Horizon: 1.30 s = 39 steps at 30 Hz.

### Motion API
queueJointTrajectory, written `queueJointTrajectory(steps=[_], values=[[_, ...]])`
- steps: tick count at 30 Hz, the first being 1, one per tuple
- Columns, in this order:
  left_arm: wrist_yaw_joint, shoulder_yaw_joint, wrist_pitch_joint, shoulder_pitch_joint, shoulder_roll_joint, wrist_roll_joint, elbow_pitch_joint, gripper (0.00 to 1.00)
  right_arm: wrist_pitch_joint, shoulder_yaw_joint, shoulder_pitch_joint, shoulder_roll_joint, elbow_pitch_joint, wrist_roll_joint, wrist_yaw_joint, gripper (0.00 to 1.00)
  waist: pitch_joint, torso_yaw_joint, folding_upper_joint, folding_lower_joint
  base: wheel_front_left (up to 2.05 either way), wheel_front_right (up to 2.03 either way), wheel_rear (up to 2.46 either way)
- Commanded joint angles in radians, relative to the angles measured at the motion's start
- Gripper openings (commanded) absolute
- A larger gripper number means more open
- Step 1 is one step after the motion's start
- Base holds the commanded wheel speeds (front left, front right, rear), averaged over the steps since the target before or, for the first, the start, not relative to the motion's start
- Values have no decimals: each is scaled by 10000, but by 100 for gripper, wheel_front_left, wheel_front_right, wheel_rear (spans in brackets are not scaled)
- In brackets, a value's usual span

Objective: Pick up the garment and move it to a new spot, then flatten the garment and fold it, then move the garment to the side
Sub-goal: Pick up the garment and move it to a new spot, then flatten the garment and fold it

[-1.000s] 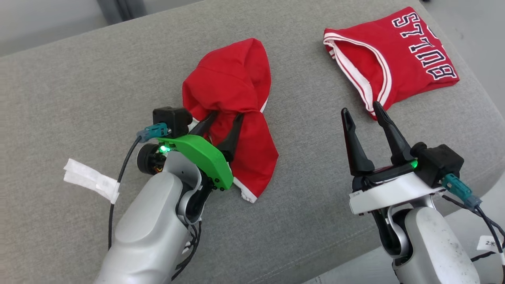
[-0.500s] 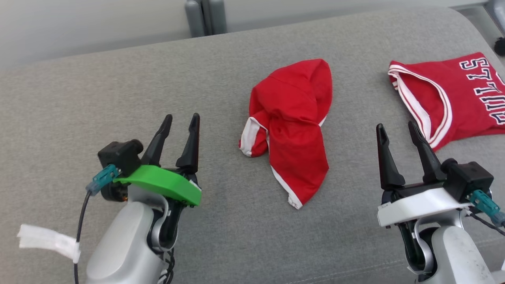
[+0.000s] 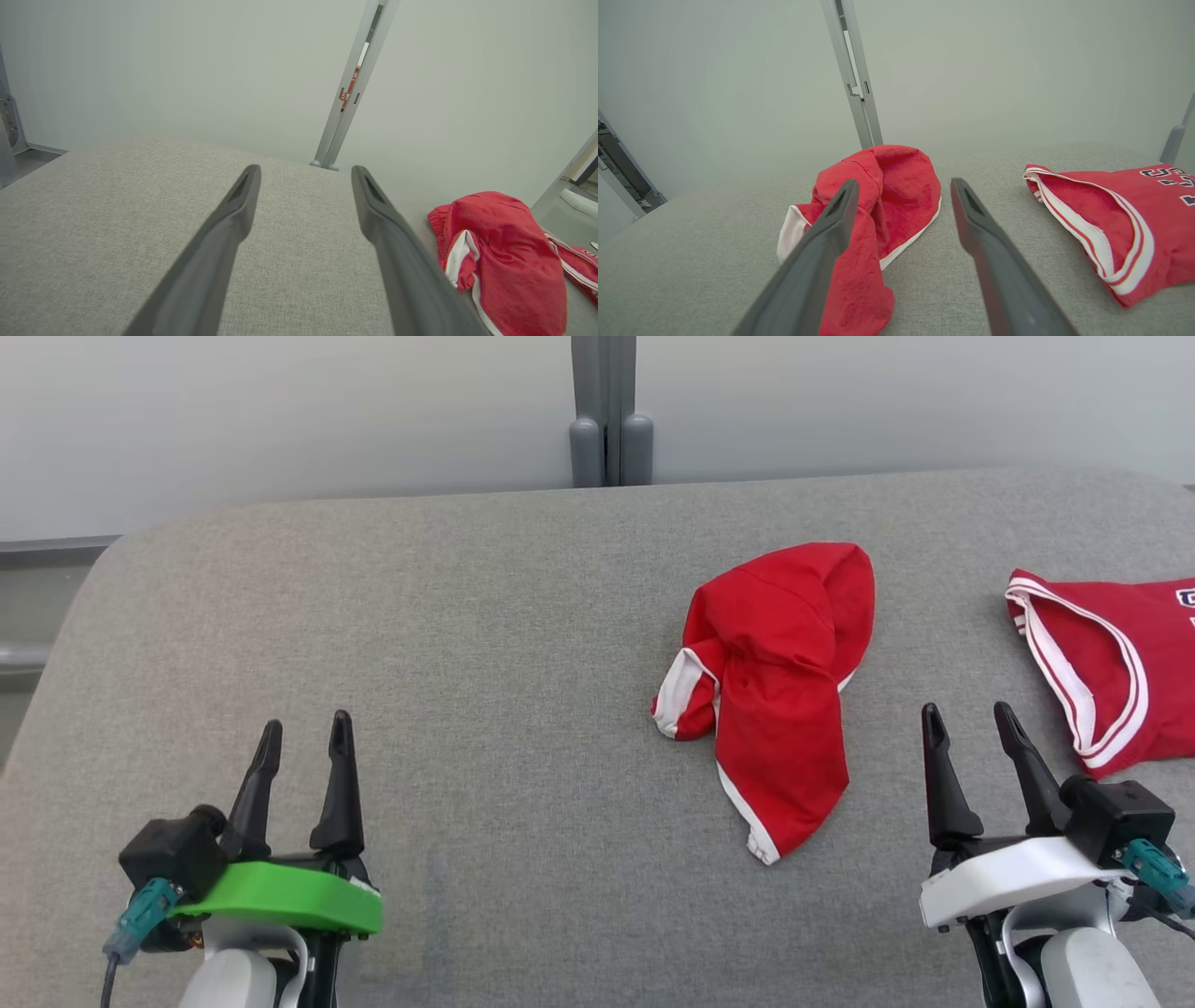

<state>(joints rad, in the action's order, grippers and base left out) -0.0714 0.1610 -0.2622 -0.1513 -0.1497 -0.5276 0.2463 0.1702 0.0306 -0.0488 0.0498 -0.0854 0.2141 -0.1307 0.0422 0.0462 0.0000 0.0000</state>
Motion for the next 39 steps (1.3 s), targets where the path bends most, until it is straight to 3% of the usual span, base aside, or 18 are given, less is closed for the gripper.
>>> queueJointTrajectory(steps=[1, 8, 19, 39], values=[[-112, -122, -25, 224, 75, 168, 0, 100, 15, 68, 123, 21, -127, -101, -1, 100, -127, 108, 0, 0, 0, 0, 0], [-446, -396, -25, 758, 306, 823, 71, 100, 91, 155, 150, 18, -698, -44, -1, 100, -100, 1, 0, 0, 0, 0, 0], [-578, -563, -28, 711, 482, 1424, 150, 100, 191, 94, -116, 18, -919, -36, -1, 100, 23, -149, 0, 0, 0, 0, 0], [-606, -145, -27, 296, 407, 1241, 439, 100, 239, -140, -271, 15, -951, 66, -1, 100, 186, -330, 0, 0, 0, 0, 0]])
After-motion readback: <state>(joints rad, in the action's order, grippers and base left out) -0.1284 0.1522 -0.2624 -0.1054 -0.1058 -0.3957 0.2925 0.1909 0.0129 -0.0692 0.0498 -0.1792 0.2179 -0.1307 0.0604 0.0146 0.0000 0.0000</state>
